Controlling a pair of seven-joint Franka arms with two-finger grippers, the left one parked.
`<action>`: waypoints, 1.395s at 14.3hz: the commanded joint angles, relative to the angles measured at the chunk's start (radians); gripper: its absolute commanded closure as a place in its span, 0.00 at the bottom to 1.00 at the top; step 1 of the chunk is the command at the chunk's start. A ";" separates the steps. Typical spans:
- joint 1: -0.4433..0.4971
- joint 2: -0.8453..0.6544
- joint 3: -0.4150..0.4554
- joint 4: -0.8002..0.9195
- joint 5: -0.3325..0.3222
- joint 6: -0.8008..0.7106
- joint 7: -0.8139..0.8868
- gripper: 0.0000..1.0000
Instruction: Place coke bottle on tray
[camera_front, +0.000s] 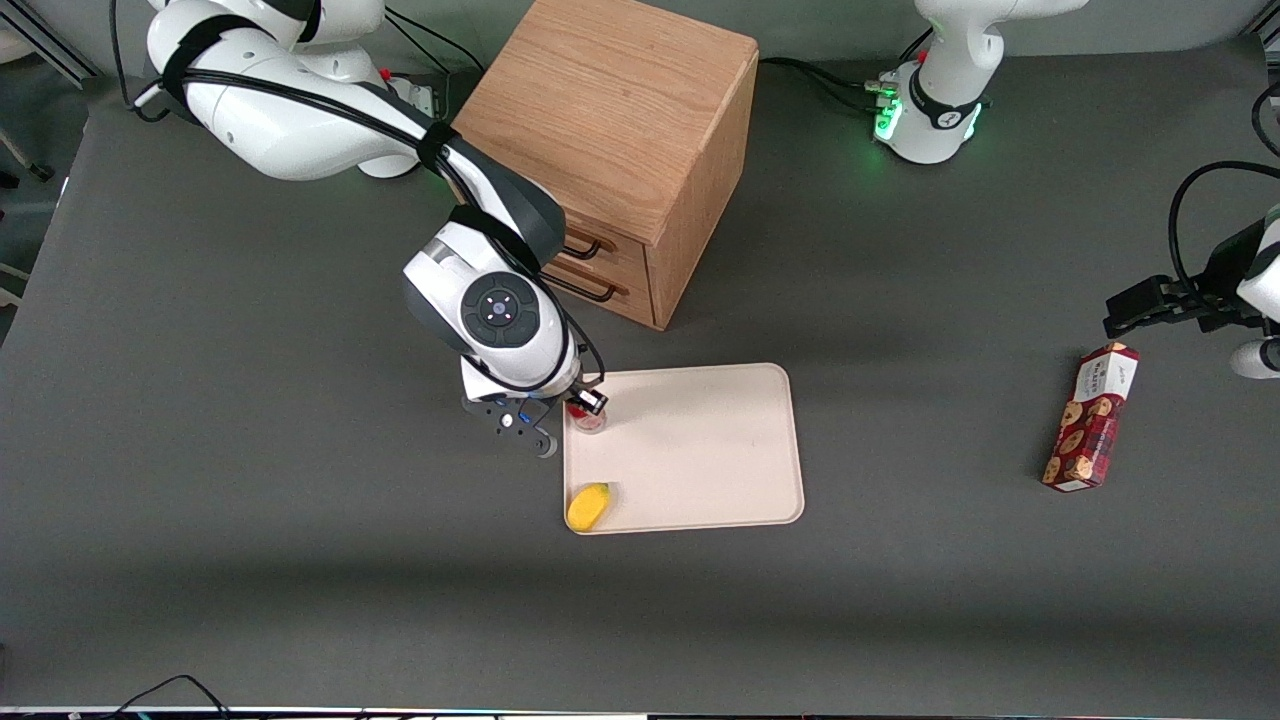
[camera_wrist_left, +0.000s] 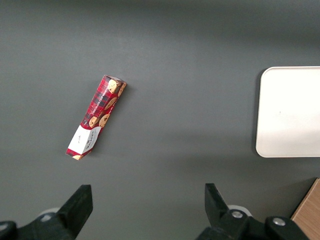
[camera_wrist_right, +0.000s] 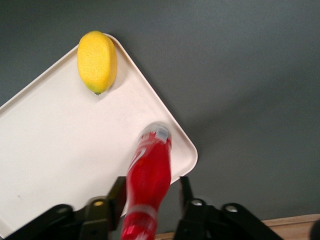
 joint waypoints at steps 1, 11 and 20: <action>-0.011 -0.029 0.012 -0.014 -0.036 0.006 0.025 0.00; -0.136 -0.477 -0.131 0.098 0.233 -0.482 -0.610 0.00; -0.135 -0.861 -0.669 -0.344 0.455 -0.307 -1.220 0.00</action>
